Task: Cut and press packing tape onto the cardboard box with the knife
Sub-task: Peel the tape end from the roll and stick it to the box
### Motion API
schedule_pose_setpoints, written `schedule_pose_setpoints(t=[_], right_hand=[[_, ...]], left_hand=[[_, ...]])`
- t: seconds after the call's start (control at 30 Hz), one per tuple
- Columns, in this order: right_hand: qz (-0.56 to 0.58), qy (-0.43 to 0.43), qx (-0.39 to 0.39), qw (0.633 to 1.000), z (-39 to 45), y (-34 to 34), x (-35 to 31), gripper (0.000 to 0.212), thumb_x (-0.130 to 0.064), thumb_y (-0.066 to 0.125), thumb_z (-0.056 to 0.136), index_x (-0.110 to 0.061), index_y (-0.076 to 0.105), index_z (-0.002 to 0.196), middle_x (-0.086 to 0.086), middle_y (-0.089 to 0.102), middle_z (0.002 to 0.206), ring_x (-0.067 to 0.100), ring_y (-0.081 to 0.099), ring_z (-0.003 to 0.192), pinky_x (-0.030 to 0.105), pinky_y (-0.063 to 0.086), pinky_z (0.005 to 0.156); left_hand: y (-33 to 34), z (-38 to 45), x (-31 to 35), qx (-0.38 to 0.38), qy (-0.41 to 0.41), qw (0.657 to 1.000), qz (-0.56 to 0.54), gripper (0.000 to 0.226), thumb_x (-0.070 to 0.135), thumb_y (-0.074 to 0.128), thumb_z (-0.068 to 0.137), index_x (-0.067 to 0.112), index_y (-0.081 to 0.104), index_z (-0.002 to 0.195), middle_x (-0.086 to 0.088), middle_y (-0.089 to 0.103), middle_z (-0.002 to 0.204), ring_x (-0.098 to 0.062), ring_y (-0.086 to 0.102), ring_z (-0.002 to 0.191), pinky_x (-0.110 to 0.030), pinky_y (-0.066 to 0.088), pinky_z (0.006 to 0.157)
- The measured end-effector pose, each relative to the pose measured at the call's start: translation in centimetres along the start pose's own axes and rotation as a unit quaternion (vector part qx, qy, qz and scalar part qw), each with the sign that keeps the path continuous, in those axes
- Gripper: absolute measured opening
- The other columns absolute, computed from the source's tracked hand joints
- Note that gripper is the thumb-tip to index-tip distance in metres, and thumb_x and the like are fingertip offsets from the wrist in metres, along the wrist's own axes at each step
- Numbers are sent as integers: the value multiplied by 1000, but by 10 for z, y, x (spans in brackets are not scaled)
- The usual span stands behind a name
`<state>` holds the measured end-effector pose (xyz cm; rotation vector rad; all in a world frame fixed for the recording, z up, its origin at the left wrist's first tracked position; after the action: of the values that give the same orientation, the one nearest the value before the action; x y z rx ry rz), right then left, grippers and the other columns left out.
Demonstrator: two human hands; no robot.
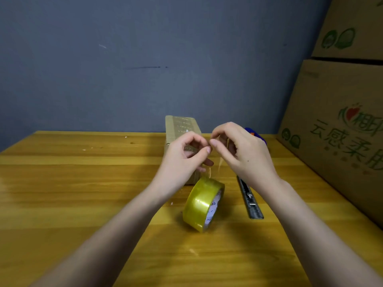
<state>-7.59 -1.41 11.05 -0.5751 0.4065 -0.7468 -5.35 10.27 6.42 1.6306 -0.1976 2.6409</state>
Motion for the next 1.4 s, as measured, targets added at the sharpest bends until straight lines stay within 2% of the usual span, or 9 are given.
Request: schedule_pose_setpoints(t=[0.2, 0.3, 0.43, 0.57, 0.73, 0.87, 1.0, 1.17, 1.4], right_hand=[[-117, -2, 45, 992, -11, -5, -6, 30, -40, 51, 92, -23, 57, 115, -7, 59, 89, 1, 42, 59, 25, 45, 44], [-1, 98, 61, 993, -17, -6, 13, 24, -38, 55, 89, -27, 56, 110, -13, 57, 95, 5, 50, 61, 25, 47, 52], [221, 195, 59, 954, -21, 5, 33, 2, -19, 62, 88, -20, 62, 90, -15, 63, 84, 7, 61, 79, 30, 53, 65], [336, 244, 58, 908, -24, 15, 36, 3, -13, 62, 88, -14, 64, 89, -1, 69, 84, 13, 63, 76, 26, 51, 56], [393, 265, 70, 878, -23, 18, 36, 11, -7, 61, 88, -8, 58, 98, 9, 66, 84, 16, 61, 75, 23, 48, 50], [377, 249, 74, 889, -22, 13, 33, 20, -6, 62, 87, -10, 51, 103, 9, 65, 82, 19, 62, 77, 28, 49, 55], [341, 233, 65, 908, -22, 11, 29, 12, -8, 61, 88, -15, 56, 95, -3, 62, 85, 14, 62, 83, 37, 51, 70], [305, 226, 39, 924, -20, 10, 27, 8, -12, 59, 90, -16, 64, 95, -11, 64, 87, 11, 62, 86, 36, 54, 73], [257, 193, 9, 947, -15, 6, 23, 9, -13, 67, 85, -18, 69, 92, -12, 65, 85, 9, 60, 83, 14, 50, 70]], left_hand=[[0, -2, 3, 12, 3, 1000, 9, 17, 5, 59, 90, 19, 57, 80, -9, 63, 79, -10, 69, 62, -28, 57, 55], [-2, -2, 1, 30, -5, 1000, 4, 16, 7, 61, 89, 18, 56, 78, -2, 63, 74, -9, 68, 59, -28, 57, 52], [-6, -1, -2, 45, -20, 999, -2, 16, 13, 61, 90, 17, 56, 76, 14, 63, 70, -15, 70, 58, -28, 56, 48], [-8, -1, -1, 60, -31, 998, 0, 19, 19, 59, 92, 15, 54, 74, 2, 59, 79, -19, 70, 58, -26, 54, 47], [-12, 0, -3, 83, -52, 995, 22, 25, 23, 58, 92, 19, 54, 68, 8, 64, 71, -22, 73, 61, -27, 54, 49], [-15, 1, -2, 96, -57, 992, 56, 26, 24, 60, 91, 18, 54, 66, 11, 65, 68, -21, 74, 62, -30, 53, 57], [-18, 2, -1, 99, -56, 991, 77, 30, 29, 63, 87, 25, 58, 57, 10, 67, 64, -20, 74, 61, -43, 52, 81], [-15, 3, -3, 93, -98, 989, 59, 27, 20, 58, 89, 16, 56, 63, 1, 66, 65, -13, 72, 58, -19, 49, 55], [-14, 3, -5, 97, -118, 987, 55, 26, 15, 57, 87, 15, 57, 62, -3, 66, 65, -13, 72, 60, -29, 52, 66]])
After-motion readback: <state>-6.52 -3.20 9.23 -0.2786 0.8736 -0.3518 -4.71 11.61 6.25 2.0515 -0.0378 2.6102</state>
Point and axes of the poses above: each hand's wrist, its own z-axis towards the middle knuckle, its own y-axis out of the palm, x = y × z, the point moved 9 cm from there along z, towards the middle knuckle
